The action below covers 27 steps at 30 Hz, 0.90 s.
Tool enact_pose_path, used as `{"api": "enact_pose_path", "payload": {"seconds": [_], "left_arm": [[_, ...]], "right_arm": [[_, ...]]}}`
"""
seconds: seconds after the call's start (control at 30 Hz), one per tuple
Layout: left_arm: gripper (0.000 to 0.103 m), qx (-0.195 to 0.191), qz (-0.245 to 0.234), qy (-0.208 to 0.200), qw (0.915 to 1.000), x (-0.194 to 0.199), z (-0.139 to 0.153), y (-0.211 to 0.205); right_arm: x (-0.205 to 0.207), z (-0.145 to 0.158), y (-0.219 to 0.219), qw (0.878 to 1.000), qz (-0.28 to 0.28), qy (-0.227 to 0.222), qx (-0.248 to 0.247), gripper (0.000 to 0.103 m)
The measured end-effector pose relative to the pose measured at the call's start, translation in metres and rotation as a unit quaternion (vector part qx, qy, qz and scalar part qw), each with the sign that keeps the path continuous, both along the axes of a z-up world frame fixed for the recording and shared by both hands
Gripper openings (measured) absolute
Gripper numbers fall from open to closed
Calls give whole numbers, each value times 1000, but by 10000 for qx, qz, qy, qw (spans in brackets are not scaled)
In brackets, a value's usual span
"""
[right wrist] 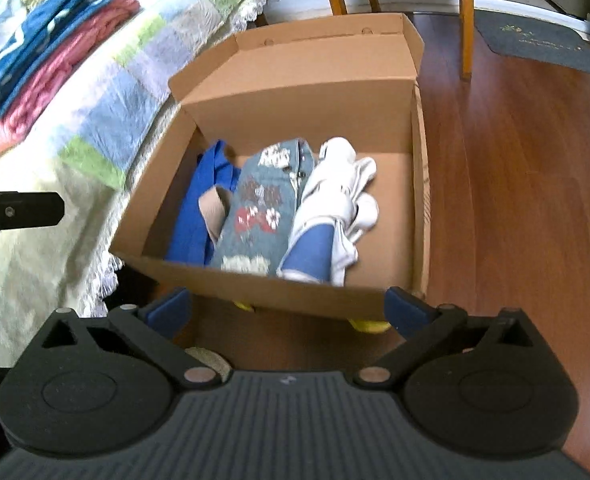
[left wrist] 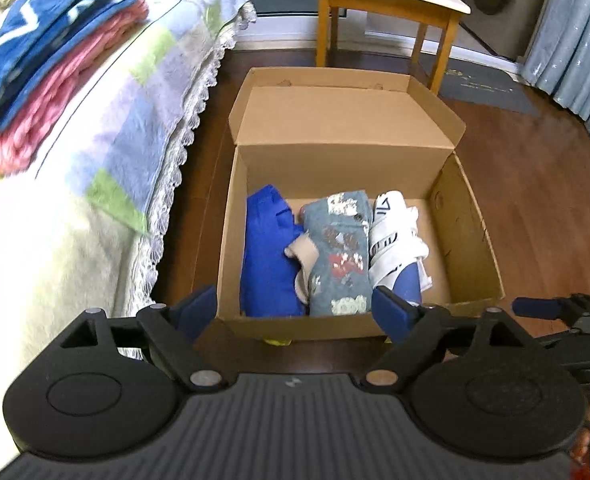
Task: Fold shopping bag
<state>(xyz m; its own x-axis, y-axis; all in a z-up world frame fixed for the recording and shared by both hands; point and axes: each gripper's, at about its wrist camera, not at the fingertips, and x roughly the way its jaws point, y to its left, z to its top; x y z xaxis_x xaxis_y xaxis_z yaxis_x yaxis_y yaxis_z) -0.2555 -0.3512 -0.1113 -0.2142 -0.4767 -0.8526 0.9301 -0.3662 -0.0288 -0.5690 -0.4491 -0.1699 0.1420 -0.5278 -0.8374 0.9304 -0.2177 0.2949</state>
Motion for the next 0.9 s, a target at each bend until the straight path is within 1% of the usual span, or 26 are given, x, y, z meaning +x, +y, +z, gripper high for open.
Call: {"api": "enact_pose_path", "payload": {"seconds": [0.07,0.13,0.23,0.33,0.4,0.43,0.53,0.63,0.77,0.83,0.9], "left_arm": [[85,48,85,234,9997,5,-3,0],[86,132,165,347,9992,9,-6,-2],[86,98,162,198,9996,5,-9,-3],[86,16,172,87,9998,1,-10,-2],[86,-43,194,59,9998,-1,-10,-2],[86,-89,208,57,9997,-2,-9,-2],[92,-263,248,80,9993,-4,-5,-1],[93,-433,199,158,9987,-4,-2,1],[95,-661,204,-21,9976,-5,1,7],[96,-783,222,-127,9966,-6,4,7],[97,-874,253,-137,9958,-6,8,10]], "right_arm": [[1,2,4,10000,4,25,-55,102],[0,3,6,9999,-72,47,-103,102],[-2,2,9,9998,-194,-18,-93,102],[-2,1,10,9998,-168,-100,-71,102],[-2,0,11,9998,-137,-68,-83,102],[-1,0,11,9999,-141,-35,-79,102],[1,-1,10,9998,-170,125,-42,102],[2,-2,11,9992,-305,262,-45,102],[2,-6,10,9988,-372,308,77,102],[4,-5,8,9985,-318,435,49,102],[7,-3,7,9979,-260,593,23,102]]}}
